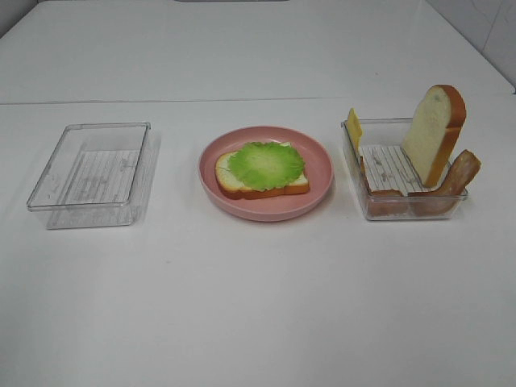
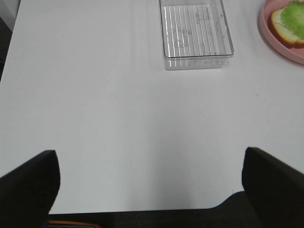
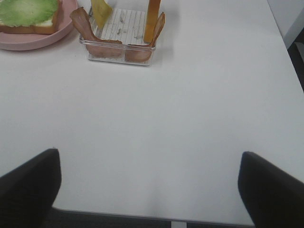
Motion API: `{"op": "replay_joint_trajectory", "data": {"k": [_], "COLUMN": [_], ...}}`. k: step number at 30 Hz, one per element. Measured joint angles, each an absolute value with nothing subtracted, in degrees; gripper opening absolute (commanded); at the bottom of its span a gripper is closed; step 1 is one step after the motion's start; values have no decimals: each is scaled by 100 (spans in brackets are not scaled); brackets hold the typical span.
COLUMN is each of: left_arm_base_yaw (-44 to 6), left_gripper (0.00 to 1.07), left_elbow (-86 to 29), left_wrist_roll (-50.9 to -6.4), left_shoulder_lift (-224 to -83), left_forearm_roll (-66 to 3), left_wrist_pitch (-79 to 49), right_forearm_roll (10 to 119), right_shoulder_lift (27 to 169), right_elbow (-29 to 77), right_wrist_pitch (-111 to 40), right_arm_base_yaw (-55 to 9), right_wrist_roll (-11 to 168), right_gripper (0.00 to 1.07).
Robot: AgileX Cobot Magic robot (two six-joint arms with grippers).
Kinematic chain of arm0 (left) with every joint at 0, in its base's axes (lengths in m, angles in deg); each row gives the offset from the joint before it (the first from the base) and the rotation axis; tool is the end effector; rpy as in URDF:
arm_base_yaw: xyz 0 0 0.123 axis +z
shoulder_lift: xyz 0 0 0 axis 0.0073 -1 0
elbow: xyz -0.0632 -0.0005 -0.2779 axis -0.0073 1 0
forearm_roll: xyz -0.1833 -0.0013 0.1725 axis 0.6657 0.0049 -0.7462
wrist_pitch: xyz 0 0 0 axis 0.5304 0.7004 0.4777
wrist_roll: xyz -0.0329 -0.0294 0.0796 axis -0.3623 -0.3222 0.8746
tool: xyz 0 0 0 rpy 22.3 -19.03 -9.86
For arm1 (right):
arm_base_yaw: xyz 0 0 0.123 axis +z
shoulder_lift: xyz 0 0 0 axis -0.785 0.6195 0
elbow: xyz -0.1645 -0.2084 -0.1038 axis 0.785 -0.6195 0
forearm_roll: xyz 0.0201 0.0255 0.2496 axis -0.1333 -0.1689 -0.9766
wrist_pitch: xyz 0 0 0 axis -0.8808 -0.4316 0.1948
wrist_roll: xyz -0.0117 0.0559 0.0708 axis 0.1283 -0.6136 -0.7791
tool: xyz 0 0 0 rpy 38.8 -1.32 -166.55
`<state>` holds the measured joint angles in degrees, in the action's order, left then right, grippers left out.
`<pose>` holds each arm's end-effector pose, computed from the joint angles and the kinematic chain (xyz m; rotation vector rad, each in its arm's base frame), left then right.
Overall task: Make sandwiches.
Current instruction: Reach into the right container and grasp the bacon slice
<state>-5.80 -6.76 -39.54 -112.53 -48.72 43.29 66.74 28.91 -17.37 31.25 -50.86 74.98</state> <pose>0.0491 -0.0004 0.3545 -0.0382 2.3334 -0.0453 -0.0027 -0.0026 0.2612 -0.0327 2.1293 -0.0401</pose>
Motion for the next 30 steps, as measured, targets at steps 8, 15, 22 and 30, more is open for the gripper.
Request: {"op": "replay_joint_trajectory", "data": {"k": [8, 15, 22, 30], "left_arm_base_yaw": [-580, -580, -580, -580], "left_gripper": [96, 96, 96, 96], "left_elbow": [132, 550, 1141, 1181], "left_wrist_roll": [-3954, -3954, -3942, -3897], "left_shoulder_lift": [-9625, -8863, -8714, -8714], "left_forearm_roll": [-4877, -4895, -4854, -4751], "left_wrist_pitch": [4094, 3784, 3676, 3630], "right_forearm_roll": [6674, 6674, 6674, 6663], "right_shoulder_lift": [2891, 2891, 2891, 2891], "right_elbow": [-1737, -1737, -1737, -1737], "right_wrist_pitch": [3125, 3125, 3125, 3125], "right_arm_base_yaw": [-5086, -5086, -5086, -5086], "right_wrist_roll": [7498, 7498, 7498, 7498], "right_gripper": [99, 99, 99, 99]}}
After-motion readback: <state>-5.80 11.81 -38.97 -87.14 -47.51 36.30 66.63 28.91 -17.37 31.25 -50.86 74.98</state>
